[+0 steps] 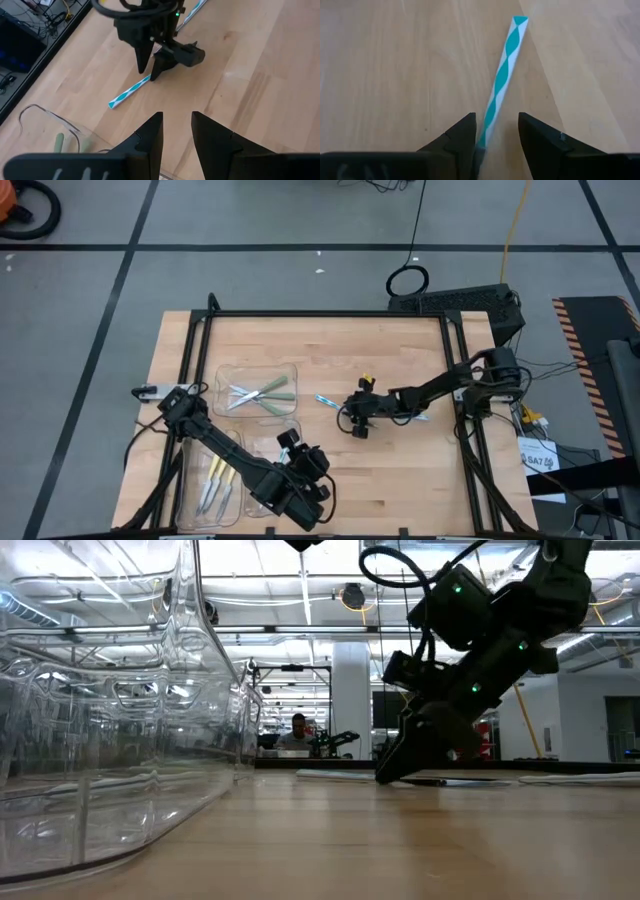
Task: Sort silverware by color (type)
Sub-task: Put the left blue table knife into the bottom right transparent bin
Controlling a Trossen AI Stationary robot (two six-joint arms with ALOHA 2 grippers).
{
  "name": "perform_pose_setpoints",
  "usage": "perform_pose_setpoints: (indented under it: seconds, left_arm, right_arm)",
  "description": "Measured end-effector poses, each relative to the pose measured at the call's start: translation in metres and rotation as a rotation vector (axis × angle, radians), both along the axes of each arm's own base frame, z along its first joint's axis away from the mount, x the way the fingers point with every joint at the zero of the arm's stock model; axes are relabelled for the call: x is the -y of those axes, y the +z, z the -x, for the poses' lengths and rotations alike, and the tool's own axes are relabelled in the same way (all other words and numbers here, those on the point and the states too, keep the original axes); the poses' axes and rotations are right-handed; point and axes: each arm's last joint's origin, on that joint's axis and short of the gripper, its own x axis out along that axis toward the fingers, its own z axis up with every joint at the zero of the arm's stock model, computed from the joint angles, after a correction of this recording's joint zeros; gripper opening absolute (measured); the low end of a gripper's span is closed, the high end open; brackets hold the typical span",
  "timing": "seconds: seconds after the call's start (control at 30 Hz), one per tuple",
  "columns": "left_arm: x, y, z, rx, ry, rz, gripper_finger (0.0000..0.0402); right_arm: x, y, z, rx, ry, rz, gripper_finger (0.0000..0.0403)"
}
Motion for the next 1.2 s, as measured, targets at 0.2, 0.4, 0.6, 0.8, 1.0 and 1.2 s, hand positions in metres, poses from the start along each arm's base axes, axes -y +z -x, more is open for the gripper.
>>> perform_pose_setpoints:
  seconds: [0.2, 0.4, 0.6, 0.8, 1.0, 1.2]
  left_arm:
    - [0.000, 0.000, -0.001, -0.001, -0.011, -0.003, 0.0111]
    - [-0.001, 0.000, -0.003, -0.003, -0.017, -0.007, 0.0111]
    - [-0.001, 0.000, -0.003, -0.004, -0.018, -0.008, 0.0111]
    - [-0.001, 0.000, -0.003, 0.002, -0.011, -0.003, 0.0111]
    - [-0.002, 0.001, -0.003, 0.027, -0.003, -0.049, 0.0111]
    - [0.006, 0.005, 0.003, 0.119, -0.005, -0.192, 0.0111]
  right_arm:
    - [0.002, -0.007, -0.007, -0.013, -0.009, -0.060, 0.0108]
    - [0.005, -0.007, -0.006, -0.029, -0.044, -0.086, 0.0020]
    - [0.004, -0.004, -0.005, -0.028, -0.041, -0.085, 0.0020]
    - [-0.004, 0.019, 0.004, -0.018, 0.000, -0.076, 0.0012]
    - [-0.015, 0.057, 0.017, 0.051, 0.057, -0.071, 0.0012]
    - [-0.031, 0.096, 0.038, 0.140, 0.146, -0.070, 0.0012]
